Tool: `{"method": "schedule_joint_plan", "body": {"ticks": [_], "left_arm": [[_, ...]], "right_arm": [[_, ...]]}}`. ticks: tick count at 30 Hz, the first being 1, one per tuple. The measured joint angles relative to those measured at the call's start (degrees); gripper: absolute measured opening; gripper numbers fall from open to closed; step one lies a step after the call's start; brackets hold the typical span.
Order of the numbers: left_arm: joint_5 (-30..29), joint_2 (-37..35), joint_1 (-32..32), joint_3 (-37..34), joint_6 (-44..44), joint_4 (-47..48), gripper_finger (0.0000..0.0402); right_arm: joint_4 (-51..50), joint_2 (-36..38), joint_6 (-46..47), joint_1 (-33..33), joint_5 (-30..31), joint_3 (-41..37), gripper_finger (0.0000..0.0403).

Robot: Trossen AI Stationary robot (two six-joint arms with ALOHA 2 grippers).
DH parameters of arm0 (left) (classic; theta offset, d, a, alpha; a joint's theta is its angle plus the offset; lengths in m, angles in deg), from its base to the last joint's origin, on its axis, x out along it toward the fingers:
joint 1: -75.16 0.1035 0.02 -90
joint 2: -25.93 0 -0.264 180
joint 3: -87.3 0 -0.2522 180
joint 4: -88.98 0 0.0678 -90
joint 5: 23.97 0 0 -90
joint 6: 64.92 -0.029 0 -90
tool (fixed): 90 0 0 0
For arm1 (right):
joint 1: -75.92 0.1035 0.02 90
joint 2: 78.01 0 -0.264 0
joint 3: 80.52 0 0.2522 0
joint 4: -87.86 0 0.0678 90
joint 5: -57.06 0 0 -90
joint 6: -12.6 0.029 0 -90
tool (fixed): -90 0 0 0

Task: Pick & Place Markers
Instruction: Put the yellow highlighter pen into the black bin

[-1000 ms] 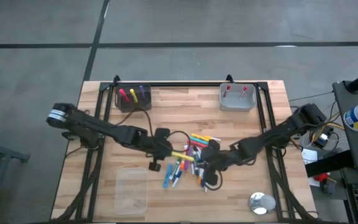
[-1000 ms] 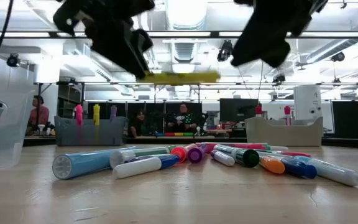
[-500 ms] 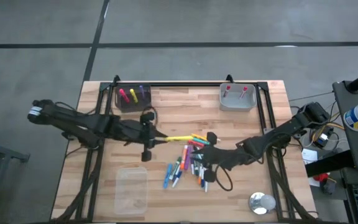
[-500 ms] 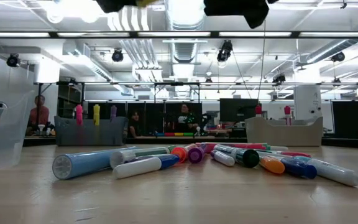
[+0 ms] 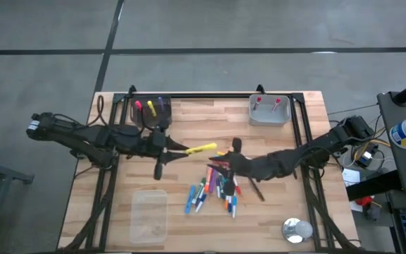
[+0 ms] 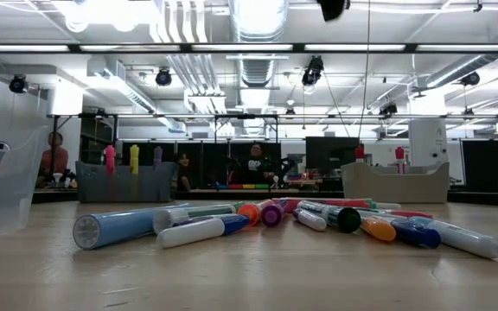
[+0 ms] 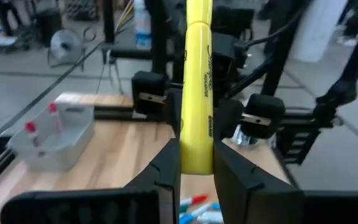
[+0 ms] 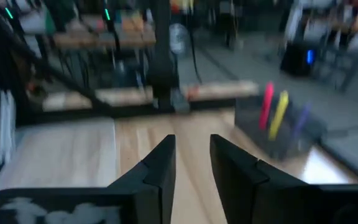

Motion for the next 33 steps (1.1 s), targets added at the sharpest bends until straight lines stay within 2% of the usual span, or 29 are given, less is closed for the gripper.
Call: {"method": "schedule_joint_plan", "body": {"ticks": [6,13,19,25,33], "left_arm": [[4.8,-0.02,0.0,-1.14,-0.97,-7.96,0.0064],[8.14,0.22,-0.04,-5.61,-1.3,-20.25,0.0064],[8.51,0.35,-0.04,-9.69,-0.86,-29.51,0.0064],[9.11,1.34,-0.04,-14.56,-0.11,-39.48,0.0064],[9.46,4.52,-0.02,-18.95,-0.03,-55.24,0.0064]], "right_arm": [[15.81,0.0,-9.03,-0.97,-3.26,-1.41,0.0151],[22.82,0.0,-12.85,-3.59,-11.99,-1.44,0.0205],[27.64,0.0,-13.69,-5.31,-19.71,-1.38,0.021],[32.31,0.0,-14.66,-6.03,-20.34,-1.31,0.0208],[32.39,-1.53,-14.5,-6.56,-22.94,1.62,0.0208]]}}
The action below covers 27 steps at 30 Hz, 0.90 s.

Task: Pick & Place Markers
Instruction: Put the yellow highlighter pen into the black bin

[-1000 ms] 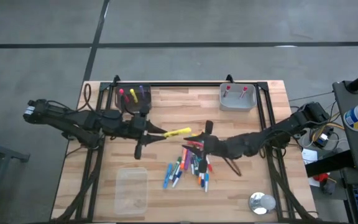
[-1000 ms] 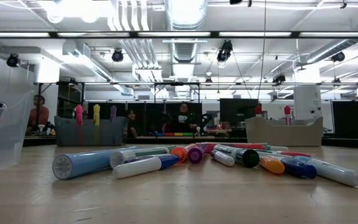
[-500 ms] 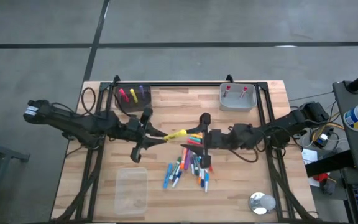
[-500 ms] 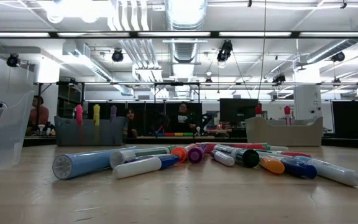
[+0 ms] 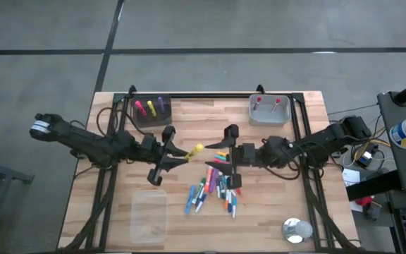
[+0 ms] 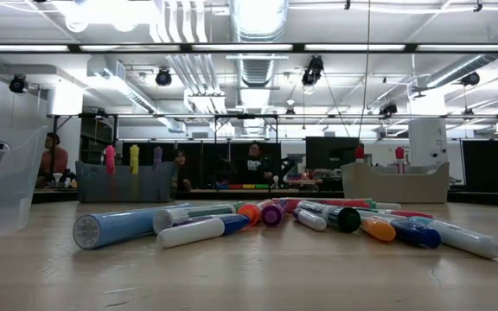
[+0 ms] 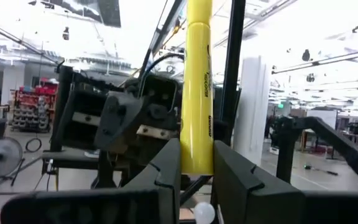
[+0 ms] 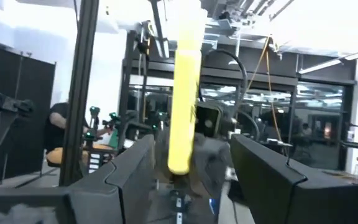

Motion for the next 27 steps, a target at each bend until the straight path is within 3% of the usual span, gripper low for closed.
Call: {"method": "schedule_joint_plan", "body": {"ticks": [9,27], "left_arm": [[-0.08,5.43,0.02,-0.56,-0.12,-8.88,0.0064],[-0.41,8.55,0.0,-0.55,-1.92,-11.18,0.0065]], "right_arm": [[-2.41,-3.59,0.99,-0.45,-0.25,4.55,0.0208],[-3.52,-3.56,4.15,-0.94,-1.8,5.37,0.02]]}}
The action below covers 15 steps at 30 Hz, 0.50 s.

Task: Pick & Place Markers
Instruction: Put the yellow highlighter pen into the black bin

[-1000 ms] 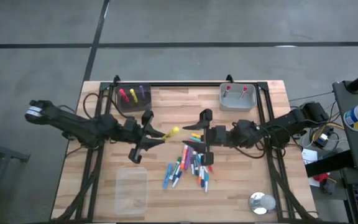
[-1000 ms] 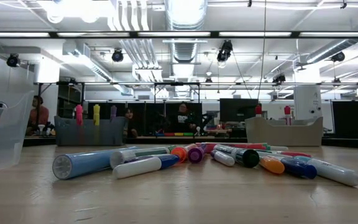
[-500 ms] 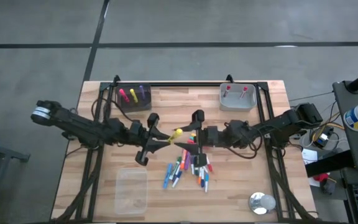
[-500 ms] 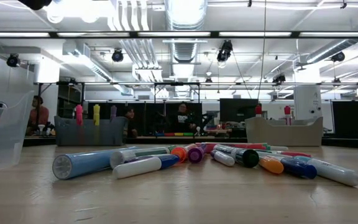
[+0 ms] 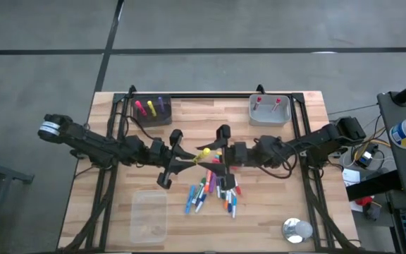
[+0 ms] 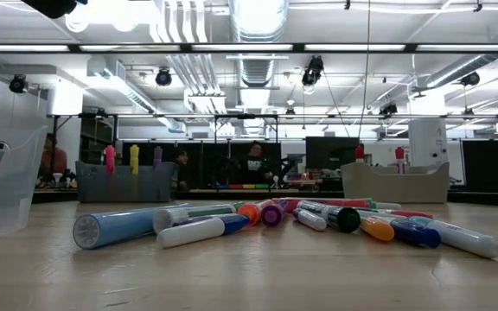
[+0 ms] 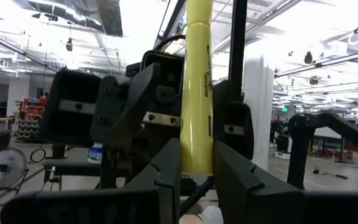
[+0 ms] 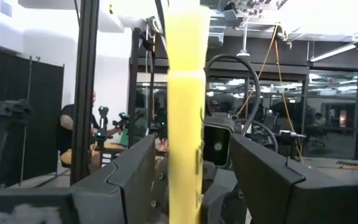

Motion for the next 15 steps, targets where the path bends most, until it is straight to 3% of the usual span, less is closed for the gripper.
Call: {"method": "schedule_joint_plan", "body": {"ticks": [15], "left_arm": [[-1.32,0.52,0.15,-0.01,-0.09,0.7,0.0065]], "right_arm": [[-0.96,-0.02,1.87,-1.8,-3.78,0.06,0.013]]}}
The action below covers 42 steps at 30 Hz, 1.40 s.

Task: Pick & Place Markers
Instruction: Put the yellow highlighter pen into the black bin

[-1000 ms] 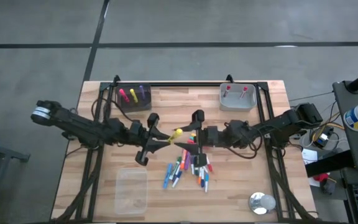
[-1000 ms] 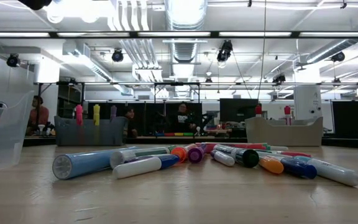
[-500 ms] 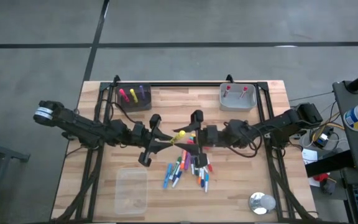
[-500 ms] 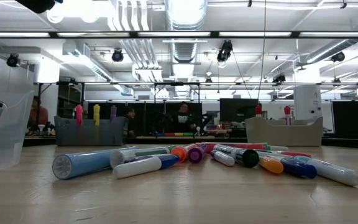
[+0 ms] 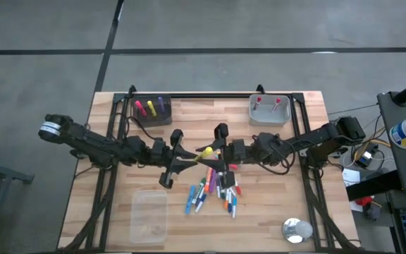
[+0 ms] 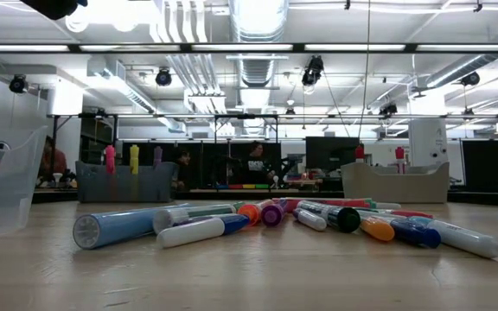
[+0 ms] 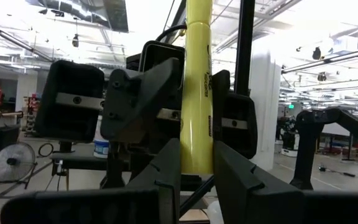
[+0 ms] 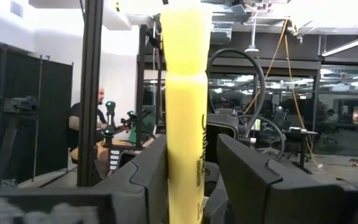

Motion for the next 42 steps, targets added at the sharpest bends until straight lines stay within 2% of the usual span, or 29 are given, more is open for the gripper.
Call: {"method": "schedule_joint_plan", "body": {"ticks": [9,14,22,28,42], "left_arm": [[-0.33,-0.01,0.0,0.0,-0.22,0.14,0.0065],[-1.77,-0.02,-0.02,0.0,3.17,0.74,0.0068],[-3.24,-1.16,0.0,0.0,5.33,6.89,0.013],[-3.67,-4.39,0.0,0.0,7.69,15.23,0.0164],[-3.79,-20.08,0.02,0.26,10.32,43.11,0.0167]], "right_arm": [[-0.92,0.0,-0.14,-0.06,-0.39,-0.03,0.0073],[-2.05,0.09,0.28,-0.06,-0.37,-0.03,0.0067],[-6.21,0.0,1.3,-0.14,0.03,-0.12,0.0072],[-9.0,0.42,2.21,-0.12,0.02,-0.12,0.007],[-21.86,0.72,7.87,-1.05,-0.02,-0.12,0.0071]]}}
